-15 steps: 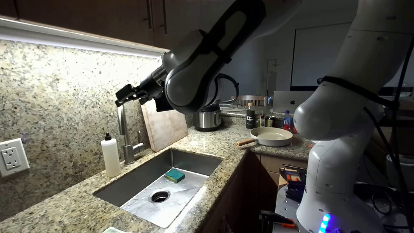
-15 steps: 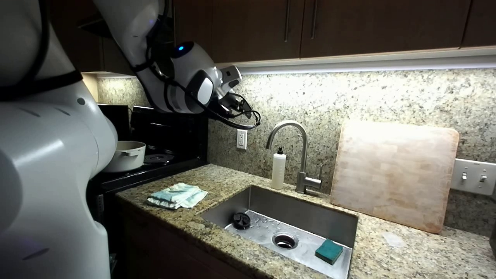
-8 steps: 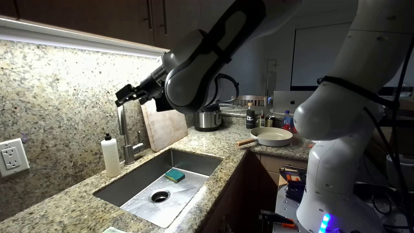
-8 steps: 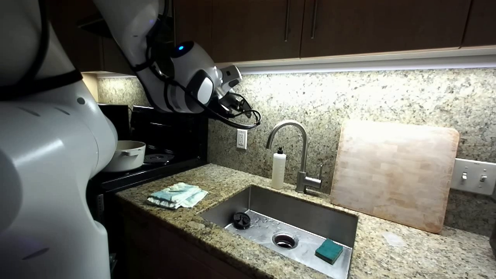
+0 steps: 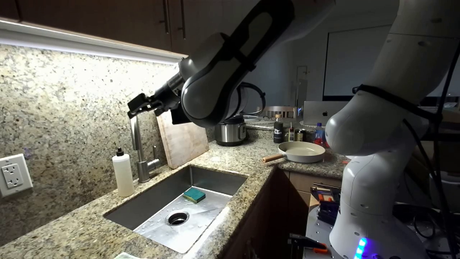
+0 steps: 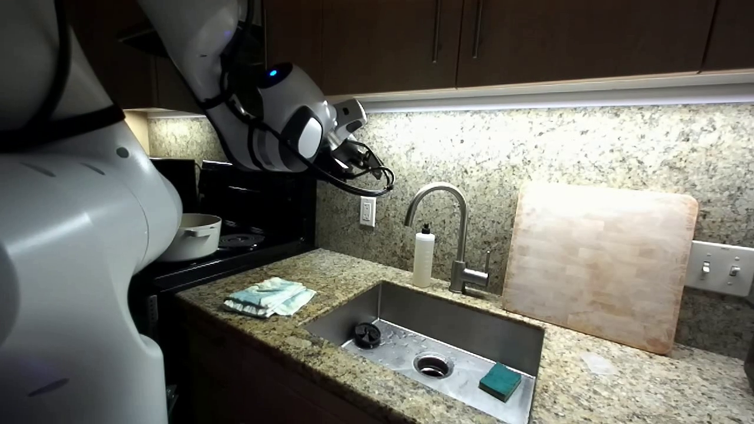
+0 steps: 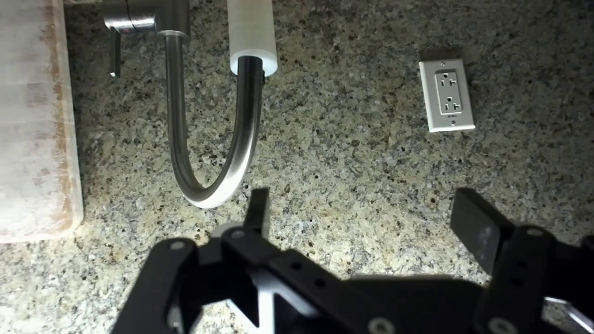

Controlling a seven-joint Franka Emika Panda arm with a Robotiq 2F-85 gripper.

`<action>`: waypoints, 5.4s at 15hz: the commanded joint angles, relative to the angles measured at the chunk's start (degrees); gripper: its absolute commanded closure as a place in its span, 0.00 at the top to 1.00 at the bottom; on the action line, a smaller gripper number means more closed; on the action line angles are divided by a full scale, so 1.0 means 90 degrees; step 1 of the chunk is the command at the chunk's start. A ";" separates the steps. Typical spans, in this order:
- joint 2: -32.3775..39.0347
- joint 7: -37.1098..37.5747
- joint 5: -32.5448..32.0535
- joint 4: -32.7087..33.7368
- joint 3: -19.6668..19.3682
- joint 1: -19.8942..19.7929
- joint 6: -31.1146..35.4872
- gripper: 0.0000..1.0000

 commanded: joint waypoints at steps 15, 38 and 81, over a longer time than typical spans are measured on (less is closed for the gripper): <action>-0.0424 0.0631 0.0202 0.1796 0.5524 -0.5993 -0.0460 1.00; -0.1901 0.0787 0.0260 0.2600 0.6504 -0.7885 -0.0830 1.00; -0.3073 0.2157 0.0362 0.2221 0.4760 -0.7769 -0.2718 1.00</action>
